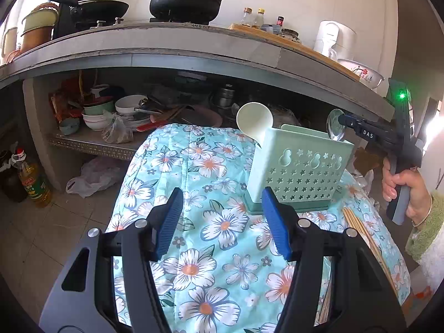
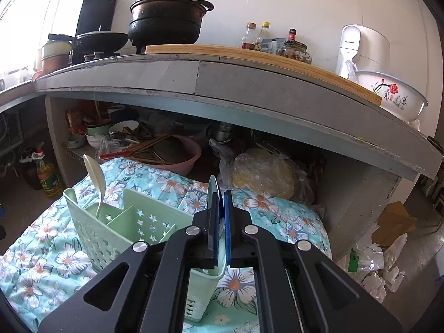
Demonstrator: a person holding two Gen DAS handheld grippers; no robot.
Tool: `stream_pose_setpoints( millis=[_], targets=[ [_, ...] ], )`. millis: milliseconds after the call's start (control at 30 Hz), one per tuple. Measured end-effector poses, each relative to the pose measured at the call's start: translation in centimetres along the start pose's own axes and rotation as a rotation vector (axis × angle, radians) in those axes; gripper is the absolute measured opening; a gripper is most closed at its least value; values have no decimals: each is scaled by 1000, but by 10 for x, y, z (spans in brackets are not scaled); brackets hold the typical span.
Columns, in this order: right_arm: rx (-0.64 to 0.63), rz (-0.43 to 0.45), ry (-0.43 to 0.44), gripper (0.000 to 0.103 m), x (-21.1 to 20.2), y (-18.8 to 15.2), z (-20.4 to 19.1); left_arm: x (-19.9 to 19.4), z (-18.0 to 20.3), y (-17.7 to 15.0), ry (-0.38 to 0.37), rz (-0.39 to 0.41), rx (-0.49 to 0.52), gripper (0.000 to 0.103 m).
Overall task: Organize utensils
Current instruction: 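Lower the metal spoon into the green holder and open the right tool, then grasp the second metal spoon on the quilt with the left tool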
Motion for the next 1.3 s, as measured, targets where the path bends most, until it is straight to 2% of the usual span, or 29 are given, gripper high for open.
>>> stream_pose_setpoints(
  millis=[200, 233, 300, 400, 567, 800, 933, 1167, 1300],
  targets=[
    [-22, -25, 27, 7, -7, -11, -8, 1, 5, -2, -10, -6, 3, 56],
    [-18, -30, 33, 10, -8, -12, -8, 1, 6, -2, -11, -7, 4, 56],
    [-10, -29, 40, 27, -12, -12, -8, 2, 7, -2, -12, -10, 7, 56],
    [4, -15, 58, 34, -20, -10, -8, 4, 9, -3, -15, -14, 7, 56],
    [39, -4, 80, 36, -31, -8, -5, 6, 15, -6, -25, -22, 15, 56],
    [156, 10, 126, 37, -60, -13, 8, 6, 29, -11, -61, -34, 42, 56],
    [223, -7, 156, 38, -89, -31, 17, 11, 47, -19, -129, -70, 68, 57],
    [363, -109, 209, 39, -130, -92, 28, 28, 111, -47, -355, -201, 149, 58],
    [373, -184, 163, 39, -142, -133, 30, 41, 150, -69, -452, -269, 235, 57]
  ],
)
Point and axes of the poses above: each gripper's, at about its wrist camera, not at the fingertips, and x roughly the way its jaws point, z to its right, y to its top, the point moved 10 cm from there along x, roughly the way its jaws point, and after that the axes turned 6 degrees about z, right-handed, at the moved point
